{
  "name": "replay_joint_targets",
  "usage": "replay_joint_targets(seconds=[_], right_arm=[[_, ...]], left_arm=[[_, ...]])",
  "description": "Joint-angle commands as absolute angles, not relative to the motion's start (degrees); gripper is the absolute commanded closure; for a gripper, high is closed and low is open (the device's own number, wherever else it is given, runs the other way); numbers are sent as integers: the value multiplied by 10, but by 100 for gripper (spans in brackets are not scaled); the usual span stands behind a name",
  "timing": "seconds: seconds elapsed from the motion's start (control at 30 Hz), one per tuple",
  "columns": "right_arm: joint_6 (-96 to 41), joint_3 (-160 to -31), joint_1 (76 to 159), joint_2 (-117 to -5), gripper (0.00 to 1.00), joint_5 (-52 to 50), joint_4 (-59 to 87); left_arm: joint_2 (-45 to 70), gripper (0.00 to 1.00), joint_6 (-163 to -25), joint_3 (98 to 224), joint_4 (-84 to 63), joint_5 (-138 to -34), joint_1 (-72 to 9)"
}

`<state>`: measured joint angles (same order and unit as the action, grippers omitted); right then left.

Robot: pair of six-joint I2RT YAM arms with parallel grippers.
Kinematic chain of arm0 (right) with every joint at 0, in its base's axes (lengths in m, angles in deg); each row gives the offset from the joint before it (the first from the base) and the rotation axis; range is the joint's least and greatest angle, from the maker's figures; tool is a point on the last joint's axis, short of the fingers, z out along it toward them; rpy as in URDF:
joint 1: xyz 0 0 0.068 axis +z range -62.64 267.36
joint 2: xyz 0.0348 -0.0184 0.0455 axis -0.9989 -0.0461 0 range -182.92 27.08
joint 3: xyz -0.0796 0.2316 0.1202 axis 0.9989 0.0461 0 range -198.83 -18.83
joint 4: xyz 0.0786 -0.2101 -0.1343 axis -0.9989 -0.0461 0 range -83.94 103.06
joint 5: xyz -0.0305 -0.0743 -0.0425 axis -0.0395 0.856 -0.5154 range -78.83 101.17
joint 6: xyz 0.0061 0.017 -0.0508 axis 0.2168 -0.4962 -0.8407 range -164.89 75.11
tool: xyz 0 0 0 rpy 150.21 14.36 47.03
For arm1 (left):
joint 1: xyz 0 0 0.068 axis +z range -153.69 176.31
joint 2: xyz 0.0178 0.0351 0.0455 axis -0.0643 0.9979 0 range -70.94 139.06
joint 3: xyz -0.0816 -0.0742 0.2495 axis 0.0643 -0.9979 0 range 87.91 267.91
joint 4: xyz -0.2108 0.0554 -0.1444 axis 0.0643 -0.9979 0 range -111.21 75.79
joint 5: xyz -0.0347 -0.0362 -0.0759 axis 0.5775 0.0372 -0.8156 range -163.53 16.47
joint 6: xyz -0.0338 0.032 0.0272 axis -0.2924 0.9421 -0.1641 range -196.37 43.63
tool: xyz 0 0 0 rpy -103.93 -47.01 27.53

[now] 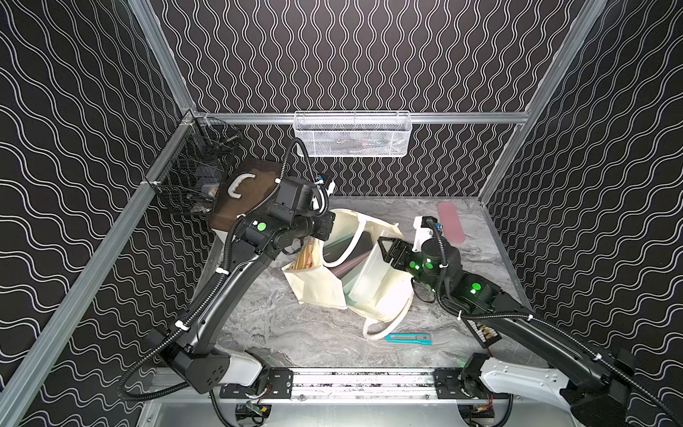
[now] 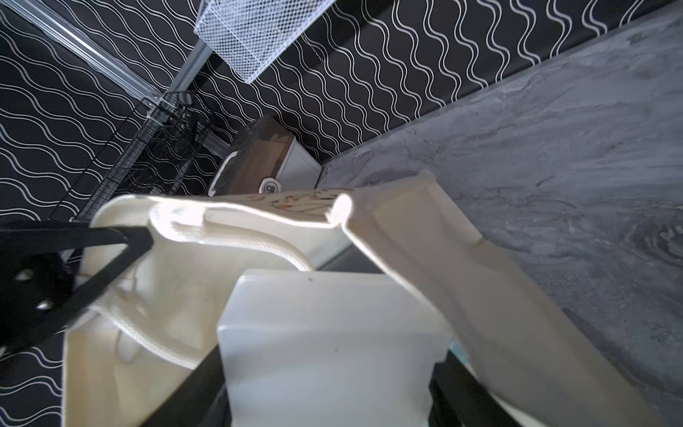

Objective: Take out the pencil case from the canvas bag
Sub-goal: Pick up the pencil case from the canvas bag.

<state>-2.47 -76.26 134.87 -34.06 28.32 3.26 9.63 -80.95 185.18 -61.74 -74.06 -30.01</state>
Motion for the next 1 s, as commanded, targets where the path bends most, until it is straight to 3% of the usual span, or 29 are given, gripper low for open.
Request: replay_joint_targets(seconds=[0.0,0.27,0.67,0.8,0.97], right_arm=[[-46,-782,1348,-324,42,309,4],[-93,-833,1348,-293,43,337,-60],[-277,-946,1329,-308,46,450,-205],[-306,-966,1284,-345,46,451,-260],[-300,-1011,1170,-437,46,367,-352]], left_arm=[[100,100,-790,1866,-552,-693,-299],[118,100,-790,1884,-562,-593,-299],[104,100,-850,1875,-564,-490,-299],[96,100,-877,1868,-573,-494,-299],[86,100,-900,1863,-579,-508,-299]])
